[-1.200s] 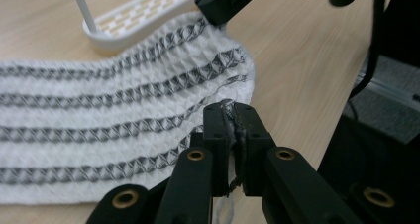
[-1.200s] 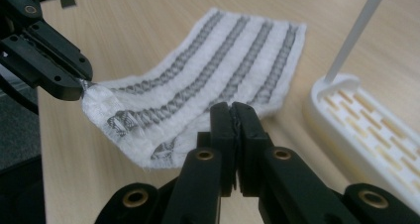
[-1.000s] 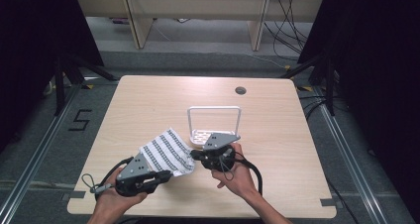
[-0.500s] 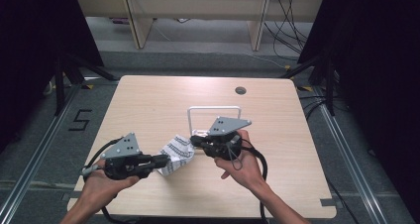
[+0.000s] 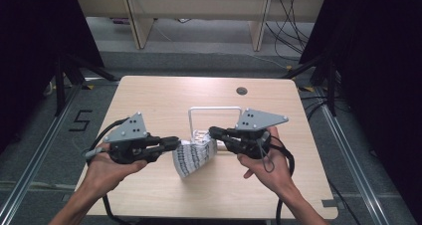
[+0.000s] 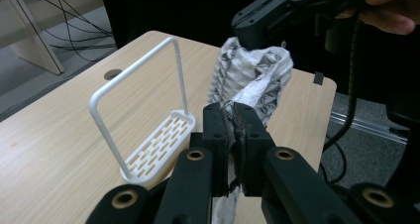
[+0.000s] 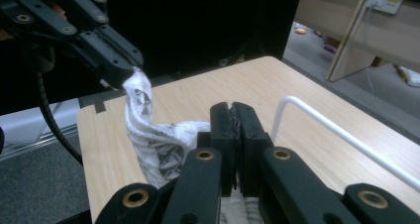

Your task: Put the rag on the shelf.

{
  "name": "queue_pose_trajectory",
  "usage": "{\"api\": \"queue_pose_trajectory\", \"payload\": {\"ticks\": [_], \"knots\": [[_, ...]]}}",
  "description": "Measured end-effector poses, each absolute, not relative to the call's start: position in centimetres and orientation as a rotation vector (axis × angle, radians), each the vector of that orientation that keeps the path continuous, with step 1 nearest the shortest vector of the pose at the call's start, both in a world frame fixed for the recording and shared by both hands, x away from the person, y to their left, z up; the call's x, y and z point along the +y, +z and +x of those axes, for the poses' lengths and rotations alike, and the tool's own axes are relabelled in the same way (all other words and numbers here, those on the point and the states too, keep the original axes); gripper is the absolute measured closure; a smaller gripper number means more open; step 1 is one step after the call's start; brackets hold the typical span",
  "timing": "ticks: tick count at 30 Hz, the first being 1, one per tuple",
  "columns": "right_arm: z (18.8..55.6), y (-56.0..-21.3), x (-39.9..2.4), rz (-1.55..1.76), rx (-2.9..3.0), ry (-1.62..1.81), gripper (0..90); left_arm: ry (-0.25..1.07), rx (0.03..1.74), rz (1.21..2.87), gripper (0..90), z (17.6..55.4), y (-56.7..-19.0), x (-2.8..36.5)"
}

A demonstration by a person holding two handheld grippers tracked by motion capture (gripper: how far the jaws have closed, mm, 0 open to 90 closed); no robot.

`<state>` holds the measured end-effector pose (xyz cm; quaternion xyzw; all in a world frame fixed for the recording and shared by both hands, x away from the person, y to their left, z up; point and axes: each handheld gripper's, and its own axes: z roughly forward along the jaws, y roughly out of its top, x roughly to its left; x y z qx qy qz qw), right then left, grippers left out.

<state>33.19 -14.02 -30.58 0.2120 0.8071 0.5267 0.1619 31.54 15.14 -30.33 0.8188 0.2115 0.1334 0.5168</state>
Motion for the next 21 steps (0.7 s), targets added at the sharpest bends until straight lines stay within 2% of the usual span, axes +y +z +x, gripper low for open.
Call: {"api": "queue_pose_trajectory", "payload": {"ticks": [21], "knots": [[34.5, -27.7, -16.7, 0.698, 2.150, 1.498, 88.9, 0.376, 0.497, 1.913, 84.7, 37.1, -26.3, 11.2]]}}
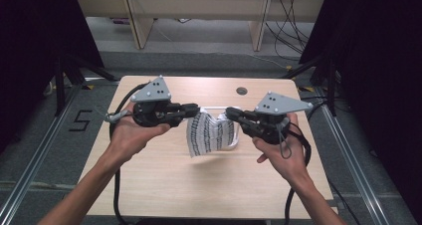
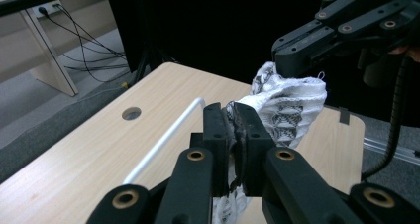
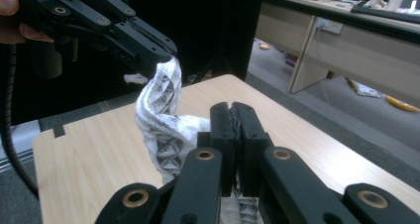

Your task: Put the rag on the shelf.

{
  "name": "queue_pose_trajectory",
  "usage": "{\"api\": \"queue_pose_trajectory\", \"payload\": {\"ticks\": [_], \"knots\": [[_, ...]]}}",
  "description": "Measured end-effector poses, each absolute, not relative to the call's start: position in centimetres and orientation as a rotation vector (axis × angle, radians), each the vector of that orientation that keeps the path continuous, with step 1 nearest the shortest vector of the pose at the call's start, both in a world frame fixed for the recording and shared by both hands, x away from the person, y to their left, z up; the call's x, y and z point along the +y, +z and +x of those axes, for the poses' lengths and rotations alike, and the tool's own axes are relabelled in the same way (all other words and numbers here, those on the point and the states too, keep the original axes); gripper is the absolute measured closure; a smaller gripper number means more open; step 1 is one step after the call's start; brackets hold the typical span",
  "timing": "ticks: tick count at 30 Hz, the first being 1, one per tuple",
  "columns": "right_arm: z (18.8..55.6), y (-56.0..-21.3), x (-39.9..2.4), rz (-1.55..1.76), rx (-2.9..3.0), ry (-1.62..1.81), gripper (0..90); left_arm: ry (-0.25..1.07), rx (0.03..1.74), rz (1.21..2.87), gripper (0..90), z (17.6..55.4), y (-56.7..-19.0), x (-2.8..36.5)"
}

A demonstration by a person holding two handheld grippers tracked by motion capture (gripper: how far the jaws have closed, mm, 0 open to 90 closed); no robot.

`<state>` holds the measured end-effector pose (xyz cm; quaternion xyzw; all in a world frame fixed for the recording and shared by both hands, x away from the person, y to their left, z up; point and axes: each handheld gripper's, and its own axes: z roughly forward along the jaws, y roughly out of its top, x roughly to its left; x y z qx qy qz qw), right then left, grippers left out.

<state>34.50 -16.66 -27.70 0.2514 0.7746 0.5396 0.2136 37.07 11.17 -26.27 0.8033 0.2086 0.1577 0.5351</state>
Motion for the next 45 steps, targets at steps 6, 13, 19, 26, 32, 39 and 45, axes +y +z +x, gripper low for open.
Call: {"api": "queue_pose_trajectory", "payload": {"ticks": [6, 13, 19, 26, 32, 39, 45], "knots": [[35.7, -26.9, -17.1, 0.703, 2.121, 1.487, 88.9, 0.381, 0.513, 1.907, 84.7, 38.6, -25.7, 10.5], [36.9, -27.0, -17.3, 0.749, 2.115, 1.492, 88.9, 0.390, 0.546, 1.896, 84.6, 40.2, -25.5, 10.1], [38.4, -27.0, -17.3, 0.784, 2.094, 1.496, 88.9, 0.404, 0.582, 1.858, 84.5, 42.0, -25.1, 10.0], [40.5, -26.0, -17.0, 0.812, 2.060, 1.493, 88.9, 0.423, 0.625, 1.807, 84.4, 44.2, -24.4, 9.2], [42.8, -25.5, -17.1, 0.845, 2.024, 1.473, 88.8, 0.445, 0.682, 1.770, 84.3, 46.3, -24.2, 9.0], [44.8, -26.1, -17.0, 0.913, 2.018, 1.476, 88.8, 0.424, 0.745, 1.742, 84.4, 48.5, -24.9, 8.9], [46.7, -26.8, -16.5, 0.953, 2.001, 1.469, 88.8, 0.432, 0.798, 1.718, 84.5, 50.1, -25.7, 8.8]]}}
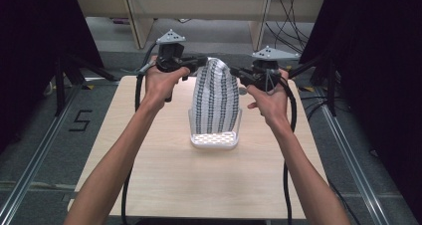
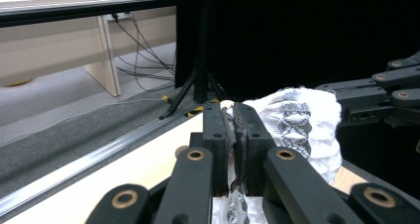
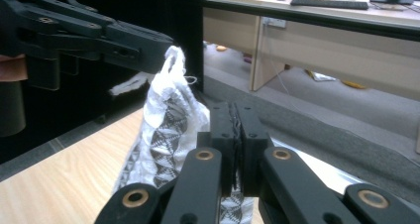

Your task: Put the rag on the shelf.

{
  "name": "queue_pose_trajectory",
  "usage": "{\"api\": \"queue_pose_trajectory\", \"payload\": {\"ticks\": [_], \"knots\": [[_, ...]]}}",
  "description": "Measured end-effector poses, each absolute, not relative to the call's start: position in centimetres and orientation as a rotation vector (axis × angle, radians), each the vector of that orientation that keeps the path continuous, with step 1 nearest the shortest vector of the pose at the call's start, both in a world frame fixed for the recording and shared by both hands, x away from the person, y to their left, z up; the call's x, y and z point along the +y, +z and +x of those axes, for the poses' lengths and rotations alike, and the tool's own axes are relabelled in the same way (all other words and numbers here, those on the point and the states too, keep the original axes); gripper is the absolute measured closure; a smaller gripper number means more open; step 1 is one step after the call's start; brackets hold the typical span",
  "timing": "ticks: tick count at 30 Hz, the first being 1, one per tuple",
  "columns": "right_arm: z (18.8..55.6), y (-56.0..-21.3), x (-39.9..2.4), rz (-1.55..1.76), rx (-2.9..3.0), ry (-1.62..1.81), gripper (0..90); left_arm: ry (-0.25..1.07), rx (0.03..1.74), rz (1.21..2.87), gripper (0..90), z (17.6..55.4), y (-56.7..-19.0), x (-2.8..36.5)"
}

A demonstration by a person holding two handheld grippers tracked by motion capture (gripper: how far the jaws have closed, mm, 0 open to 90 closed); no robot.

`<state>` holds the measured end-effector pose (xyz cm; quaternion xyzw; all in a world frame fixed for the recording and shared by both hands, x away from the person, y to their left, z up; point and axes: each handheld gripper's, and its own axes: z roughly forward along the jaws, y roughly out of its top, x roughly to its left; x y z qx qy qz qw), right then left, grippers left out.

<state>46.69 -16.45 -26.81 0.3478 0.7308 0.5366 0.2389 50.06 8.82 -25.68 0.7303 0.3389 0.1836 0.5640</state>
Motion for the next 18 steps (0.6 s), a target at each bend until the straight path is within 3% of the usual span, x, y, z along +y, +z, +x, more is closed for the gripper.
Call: {"api": "queue_pose_trajectory", "payload": {"ticks": [18], "knots": [[51.5, -29.8, -15.6, 1.124, 2.027, 1.389, 88.2, 0.398, 0.925, 1.723, 83.9, 52.6, -28.6, 9.3]]}}
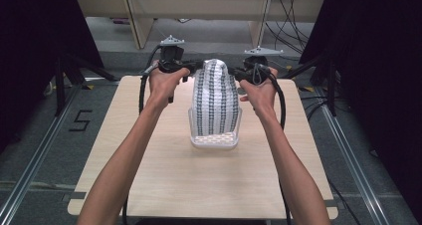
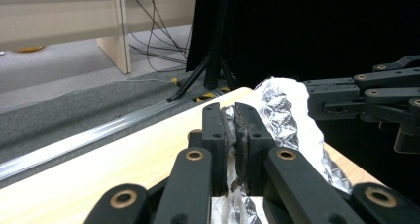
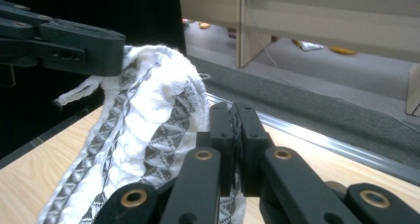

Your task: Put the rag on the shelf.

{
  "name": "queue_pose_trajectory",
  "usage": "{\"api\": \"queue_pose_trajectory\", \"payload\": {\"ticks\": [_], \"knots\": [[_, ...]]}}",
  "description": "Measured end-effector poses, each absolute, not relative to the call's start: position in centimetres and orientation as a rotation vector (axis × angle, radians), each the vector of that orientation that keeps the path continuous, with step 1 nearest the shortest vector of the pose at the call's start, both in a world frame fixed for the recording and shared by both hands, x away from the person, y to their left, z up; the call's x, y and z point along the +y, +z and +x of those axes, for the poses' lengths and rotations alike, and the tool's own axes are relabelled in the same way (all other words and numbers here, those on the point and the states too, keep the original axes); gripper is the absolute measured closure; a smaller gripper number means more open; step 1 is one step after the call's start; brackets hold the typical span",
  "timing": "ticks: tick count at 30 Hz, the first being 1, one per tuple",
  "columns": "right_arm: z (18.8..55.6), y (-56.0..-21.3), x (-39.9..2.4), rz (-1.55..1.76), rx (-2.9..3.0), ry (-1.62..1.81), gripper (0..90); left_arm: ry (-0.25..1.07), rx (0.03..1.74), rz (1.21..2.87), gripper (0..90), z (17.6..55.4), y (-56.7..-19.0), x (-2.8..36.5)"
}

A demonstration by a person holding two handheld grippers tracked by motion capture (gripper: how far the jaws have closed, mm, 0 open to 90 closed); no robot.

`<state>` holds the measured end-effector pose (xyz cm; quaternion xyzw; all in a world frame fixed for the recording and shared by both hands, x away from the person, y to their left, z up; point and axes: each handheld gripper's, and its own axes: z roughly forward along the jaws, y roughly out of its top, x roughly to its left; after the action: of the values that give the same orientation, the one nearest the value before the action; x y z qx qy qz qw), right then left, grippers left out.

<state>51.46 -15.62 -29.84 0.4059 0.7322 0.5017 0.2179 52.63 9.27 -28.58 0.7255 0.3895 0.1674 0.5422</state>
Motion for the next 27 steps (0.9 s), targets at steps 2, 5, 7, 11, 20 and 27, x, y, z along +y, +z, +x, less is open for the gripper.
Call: {"api": "queue_pose_trajectory", "payload": {"ticks": [2, 5, 7, 11, 20, 27], "knots": [[51.8, -30.1, -15.6, 1.142, 2.028, 1.378, 88.0, 0.396, 0.938, 1.728, 83.6, 52.9, -28.9, 9.3], [52.2, -30.7, -15.5, 1.171, 2.035, 1.364, 87.7, 0.382, 0.949, 1.727, 82.5, 53.2, -29.4, 9.3], [52.5, -31.1, -15.5, 1.173, 2.042, 1.356, 87.6, 0.380, 0.953, 1.737, 81.9, 53.2, -29.7, 9.2], [52.6, -31.7, -15.3, 1.173, 2.049, 1.322, 86.5, 0.356, 0.959, 1.767, 74.6, 53.5, -30.4, 8.7], [52.5, -32.2, -15.3, 1.234, 2.056, 1.257, 78.3, 0.345, 0.997, 1.820, 48.5, 53.6, -30.9, 8.1], [52.3, -32.2, -15.4, 1.239, 2.058, 1.247, 73.1, 0.276, 1.055, 1.809, 29.1, 53.6, -30.9, 8.1]]}}
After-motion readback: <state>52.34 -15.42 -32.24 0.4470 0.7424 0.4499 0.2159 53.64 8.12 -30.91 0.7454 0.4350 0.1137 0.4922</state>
